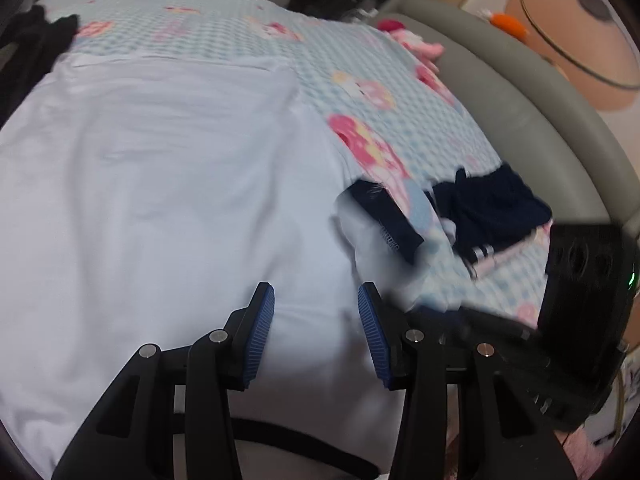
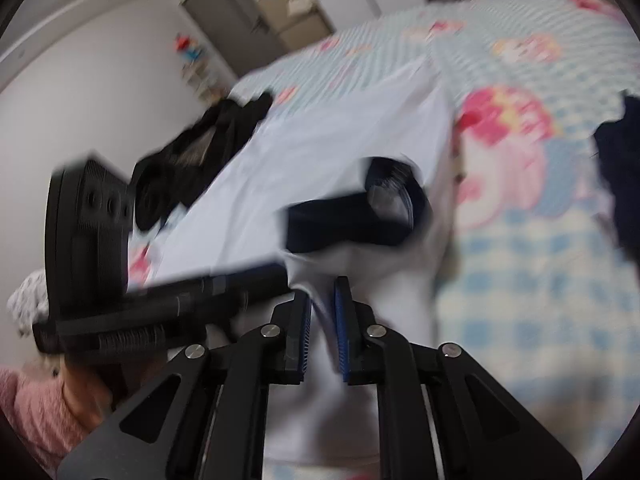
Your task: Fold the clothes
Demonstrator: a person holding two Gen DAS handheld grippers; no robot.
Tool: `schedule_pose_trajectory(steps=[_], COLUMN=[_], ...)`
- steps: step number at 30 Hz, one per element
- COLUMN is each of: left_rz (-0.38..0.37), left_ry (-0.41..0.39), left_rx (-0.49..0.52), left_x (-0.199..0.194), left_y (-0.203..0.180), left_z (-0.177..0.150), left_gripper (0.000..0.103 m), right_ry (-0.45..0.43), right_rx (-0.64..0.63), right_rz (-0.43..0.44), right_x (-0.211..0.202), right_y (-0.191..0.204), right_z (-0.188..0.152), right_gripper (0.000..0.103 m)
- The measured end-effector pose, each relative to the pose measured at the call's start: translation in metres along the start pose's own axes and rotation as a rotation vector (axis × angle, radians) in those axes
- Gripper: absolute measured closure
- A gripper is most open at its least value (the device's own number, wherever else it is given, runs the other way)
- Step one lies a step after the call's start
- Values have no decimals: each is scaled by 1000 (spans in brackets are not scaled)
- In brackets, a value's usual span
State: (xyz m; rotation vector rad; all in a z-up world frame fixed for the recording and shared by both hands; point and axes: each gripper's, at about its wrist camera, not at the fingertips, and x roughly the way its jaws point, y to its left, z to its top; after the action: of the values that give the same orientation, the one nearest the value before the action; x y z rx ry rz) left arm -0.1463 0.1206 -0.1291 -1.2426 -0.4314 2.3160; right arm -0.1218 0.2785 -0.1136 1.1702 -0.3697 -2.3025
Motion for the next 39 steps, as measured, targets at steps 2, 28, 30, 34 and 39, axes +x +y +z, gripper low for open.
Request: schedule_pose_trajectory(steps=[2,28,30,34,39], left_rz=[-6,186,148,138,315], left_ry=[-15,-31,-78,-59,109], left_rx=[-29,165,167,227,291], left_x=[-5,-10,-16,0,45], left_y=[7,-24,-29,-47,-47], left_z=[1,4,6,7,-1], left_gripper=[56,75,66,65,63], right_ry=[48,-3,37,119,117], right_rx=[22,98,97,36,64], right_rz=[6,-302,-271,-339,-396], right_x=[3,-28,-23,-10,-14], right_y=[-1,-18,-12,-2,-8], right_z=[-4,-19,-18,-24,-27], right_gripper=[79,46,44,43,43])
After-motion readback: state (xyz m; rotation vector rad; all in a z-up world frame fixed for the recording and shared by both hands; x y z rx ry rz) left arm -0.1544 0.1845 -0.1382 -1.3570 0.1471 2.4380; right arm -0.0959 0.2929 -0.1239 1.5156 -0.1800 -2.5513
